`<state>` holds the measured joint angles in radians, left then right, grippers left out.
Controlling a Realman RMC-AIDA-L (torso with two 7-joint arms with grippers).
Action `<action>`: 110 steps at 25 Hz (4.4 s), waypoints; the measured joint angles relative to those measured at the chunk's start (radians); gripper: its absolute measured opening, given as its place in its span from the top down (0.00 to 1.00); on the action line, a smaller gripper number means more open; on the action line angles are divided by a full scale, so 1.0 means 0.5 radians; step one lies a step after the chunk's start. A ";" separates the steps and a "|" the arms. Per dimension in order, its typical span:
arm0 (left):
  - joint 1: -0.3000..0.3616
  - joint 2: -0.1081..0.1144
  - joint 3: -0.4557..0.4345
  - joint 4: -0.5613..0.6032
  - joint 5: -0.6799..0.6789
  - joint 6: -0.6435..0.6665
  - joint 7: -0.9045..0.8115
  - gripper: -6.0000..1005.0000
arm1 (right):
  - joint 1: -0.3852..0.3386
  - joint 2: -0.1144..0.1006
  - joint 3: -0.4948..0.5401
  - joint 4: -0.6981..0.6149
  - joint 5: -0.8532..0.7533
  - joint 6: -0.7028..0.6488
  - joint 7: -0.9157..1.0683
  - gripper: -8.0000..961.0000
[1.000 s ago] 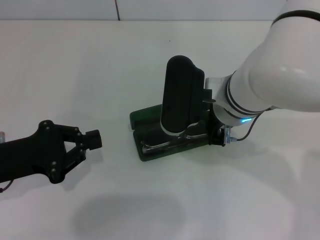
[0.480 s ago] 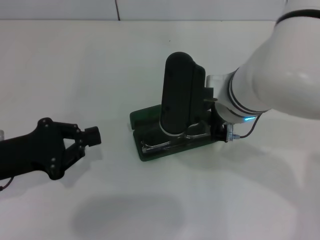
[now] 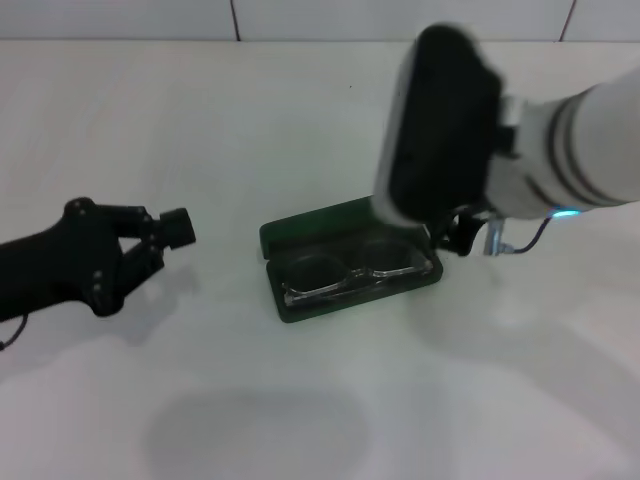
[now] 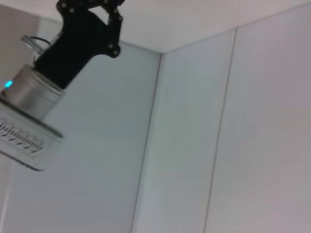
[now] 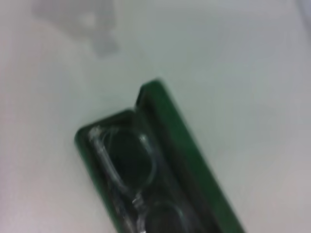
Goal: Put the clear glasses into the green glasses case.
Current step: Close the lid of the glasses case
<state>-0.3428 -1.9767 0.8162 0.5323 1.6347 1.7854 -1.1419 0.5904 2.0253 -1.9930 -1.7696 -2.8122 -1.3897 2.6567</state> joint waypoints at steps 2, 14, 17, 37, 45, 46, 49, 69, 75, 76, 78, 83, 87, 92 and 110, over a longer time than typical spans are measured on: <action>-0.001 -0.001 -0.001 0.002 -0.038 0.002 -0.016 0.93 | -0.124 -0.004 0.113 -0.132 0.049 0.007 -0.067 0.99; -0.071 0.023 -0.036 0.015 -0.114 -0.022 -0.186 0.93 | -0.703 -0.010 1.415 -0.166 1.481 -0.039 -1.173 0.99; -0.156 0.028 -0.074 0.016 -0.106 -0.053 -0.279 0.93 | -0.724 -0.014 1.854 0.177 2.010 -0.257 -1.486 0.99; -0.549 -0.068 -0.060 0.204 0.257 -0.376 -0.616 0.74 | -0.689 -0.030 2.918 1.257 2.476 -0.947 -2.343 0.51; -0.679 -0.133 0.096 0.218 0.392 -0.388 -0.753 0.68 | -0.690 -0.030 2.893 1.368 2.412 -0.967 -2.374 0.26; -0.688 -0.142 0.109 0.218 0.403 -0.395 -0.760 0.68 | -0.689 -0.030 2.893 1.376 2.403 -0.968 -2.377 0.23; -0.703 -0.159 0.137 0.209 0.438 -0.445 -0.762 0.67 | -0.686 -0.028 2.892 1.404 2.364 -0.968 -2.398 0.20; -0.732 -0.225 0.543 0.193 0.489 -0.957 -0.819 0.76 | -0.695 -0.025 2.894 1.509 2.314 -0.970 -2.491 0.20; -0.735 -0.223 0.543 0.193 0.486 -0.957 -0.831 0.78 | -0.691 -0.025 2.893 1.520 2.314 -0.970 -2.506 0.20; -0.735 -0.223 0.542 0.193 0.486 -0.957 -0.831 0.80 | -0.691 -0.025 2.892 1.520 2.314 -0.970 -2.506 0.20; -0.735 -0.223 0.538 0.193 0.486 -0.959 -0.828 0.83 | -0.690 -0.025 2.886 1.521 2.314 -0.970 -2.506 0.20; -0.733 -0.222 0.539 0.193 0.486 -0.992 -0.821 0.84 | -0.686 -0.025 2.873 1.526 2.314 -0.970 -2.509 0.20; -0.745 -0.222 0.541 0.140 0.485 -1.034 -0.809 0.84 | -0.678 -0.025 2.872 1.547 2.313 -0.970 -2.523 0.20; -0.754 -0.222 0.543 0.092 0.485 -1.062 -0.776 0.84 | -0.673 -0.025 2.872 1.572 2.312 -0.970 -2.532 0.20; -0.738 -0.225 0.589 0.043 0.480 -1.000 -0.769 0.84 | -0.672 -0.025 2.869 1.601 2.313 -1.007 -2.533 0.20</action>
<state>-0.7120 -2.0893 1.1105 0.5537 1.8749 1.2853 -1.5262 0.2545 2.0126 -0.5583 -0.9693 -1.6557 -1.8931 1.3902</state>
